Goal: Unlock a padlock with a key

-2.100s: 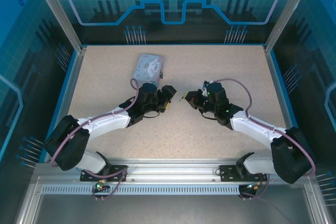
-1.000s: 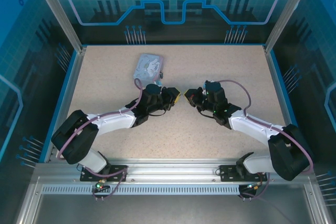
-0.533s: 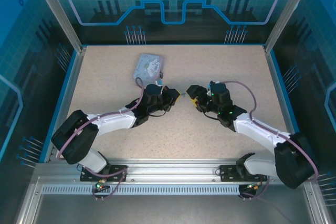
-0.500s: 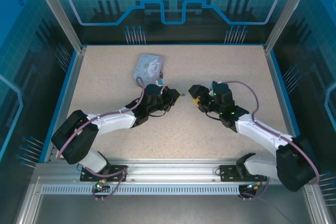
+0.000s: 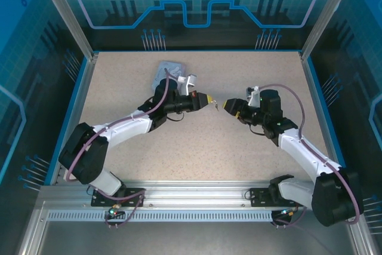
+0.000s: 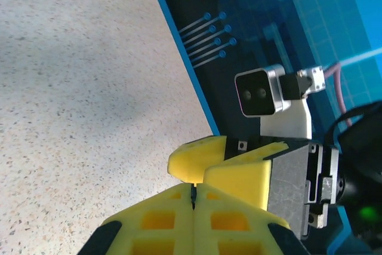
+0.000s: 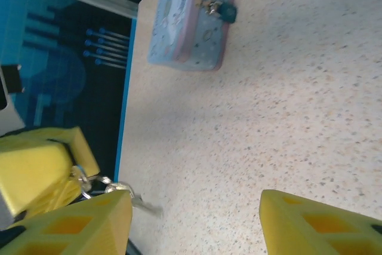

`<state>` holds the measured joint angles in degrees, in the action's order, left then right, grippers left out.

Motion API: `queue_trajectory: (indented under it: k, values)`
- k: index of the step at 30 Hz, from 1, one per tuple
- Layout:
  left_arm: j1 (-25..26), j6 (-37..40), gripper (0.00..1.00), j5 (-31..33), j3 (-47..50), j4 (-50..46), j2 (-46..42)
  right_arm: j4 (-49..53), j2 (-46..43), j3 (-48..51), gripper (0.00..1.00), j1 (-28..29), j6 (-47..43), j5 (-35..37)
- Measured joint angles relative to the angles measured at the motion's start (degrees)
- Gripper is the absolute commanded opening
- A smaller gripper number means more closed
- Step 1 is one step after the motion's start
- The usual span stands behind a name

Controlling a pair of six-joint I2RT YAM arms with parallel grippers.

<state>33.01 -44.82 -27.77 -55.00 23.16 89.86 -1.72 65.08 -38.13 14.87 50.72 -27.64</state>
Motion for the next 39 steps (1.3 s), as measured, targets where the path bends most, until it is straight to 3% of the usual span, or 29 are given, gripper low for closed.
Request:
queue_trajectory:
  k: [5,17,39]
  values:
    - [-1.07,2.19,0.0,-3.23,-0.79,-1.57,2.93,-0.02,-0.02,-0.37,0.44,-0.35,-3.89,-4.17]
    - [-1.31,4.37,0.0,-6.93,-3.17,-4.5,4.87,-4.76,2.19,-0.79,0.41,-0.68,-6.43,-10.16]
    - [-1.03,3.78,0.0,-8.11,-3.87,-4.31,5.68,-11.47,9.7,-1.01,0.34,-0.28,-5.95,-13.4]
